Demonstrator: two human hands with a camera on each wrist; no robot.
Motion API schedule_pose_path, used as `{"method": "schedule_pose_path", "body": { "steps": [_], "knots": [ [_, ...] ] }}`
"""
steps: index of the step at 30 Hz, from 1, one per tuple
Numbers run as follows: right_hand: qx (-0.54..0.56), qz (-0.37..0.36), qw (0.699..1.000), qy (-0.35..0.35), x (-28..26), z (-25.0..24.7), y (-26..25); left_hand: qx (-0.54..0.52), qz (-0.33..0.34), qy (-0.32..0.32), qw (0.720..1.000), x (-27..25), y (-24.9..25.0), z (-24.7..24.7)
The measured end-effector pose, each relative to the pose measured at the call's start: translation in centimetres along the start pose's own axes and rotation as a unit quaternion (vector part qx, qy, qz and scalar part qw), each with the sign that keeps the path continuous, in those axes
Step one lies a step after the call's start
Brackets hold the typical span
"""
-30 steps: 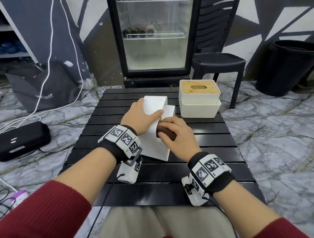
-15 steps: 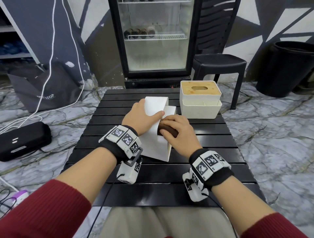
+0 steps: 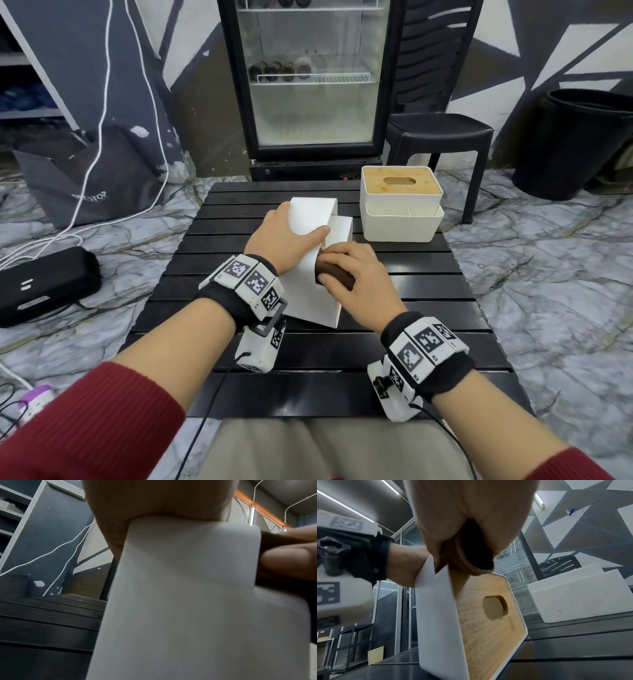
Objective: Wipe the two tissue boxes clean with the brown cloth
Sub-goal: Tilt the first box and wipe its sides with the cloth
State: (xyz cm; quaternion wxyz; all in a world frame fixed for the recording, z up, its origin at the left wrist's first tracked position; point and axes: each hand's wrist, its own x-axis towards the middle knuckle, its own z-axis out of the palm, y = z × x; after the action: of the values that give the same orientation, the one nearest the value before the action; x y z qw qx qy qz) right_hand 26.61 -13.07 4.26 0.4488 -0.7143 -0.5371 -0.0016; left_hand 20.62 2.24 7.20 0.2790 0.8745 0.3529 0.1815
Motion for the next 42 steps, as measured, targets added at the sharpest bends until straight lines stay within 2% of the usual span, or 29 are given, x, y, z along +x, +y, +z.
{"method": "schedule_pose_path", "body": {
  "steps": [8, 16, 20, 23, 27, 33, 37, 39, 42],
  "knots": [
    [-0.004, 0.011, 0.998, -0.055, -0.4, -2.1, 0.3, -0.001, 0.02, -0.03, 0.999, 0.4, -0.2, -0.4],
    [0.017, 0.031, 0.998, -0.056, -2.7, -5.9, 2.5, 0.055, 0.094, -0.153, 0.982, 0.9, -0.4, -3.2],
    [-0.059, 0.099, 0.991, -0.067, -4.2, -7.3, 5.4, 0.095, 0.099, -0.19, 0.972, 0.9, -0.7, -4.9],
    [-0.122, 0.157, 0.974, -0.106, -5.1, -7.6, 7.4, 0.089, 0.092, -0.176, 0.976, 0.4, -1.3, -5.8],
    [-0.178, 0.191, 0.948, -0.181, -5.9, -7.6, 8.9, 0.057, 0.07, -0.153, 0.984, -0.7, -2.6, -6.3],
    [-0.186, 0.221, 0.934, -0.211, -6.0, -7.4, 8.9, 0.015, 0.031, -0.148, 0.988, -1.1, -3.4, -6.0],
    [-0.242, 0.235, 0.91, -0.24, -5.0, -8.1, 7.8, -0.075, -0.011, -0.134, 0.988, -1.5, -4.1, -5.6],
    [-0.215, 0.21, 0.934, -0.191, -3.5, -8.7, 6.5, -0.114, -0.035, -0.135, 0.984, -2.0, -4.4, -5.6],
    [-0.118, 0.169, 0.971, -0.118, -0.4, -8.8, 3.9, -0.176, -0.052, -0.171, 0.968, -2.6, -4.4, -5.6]
  ]
}}
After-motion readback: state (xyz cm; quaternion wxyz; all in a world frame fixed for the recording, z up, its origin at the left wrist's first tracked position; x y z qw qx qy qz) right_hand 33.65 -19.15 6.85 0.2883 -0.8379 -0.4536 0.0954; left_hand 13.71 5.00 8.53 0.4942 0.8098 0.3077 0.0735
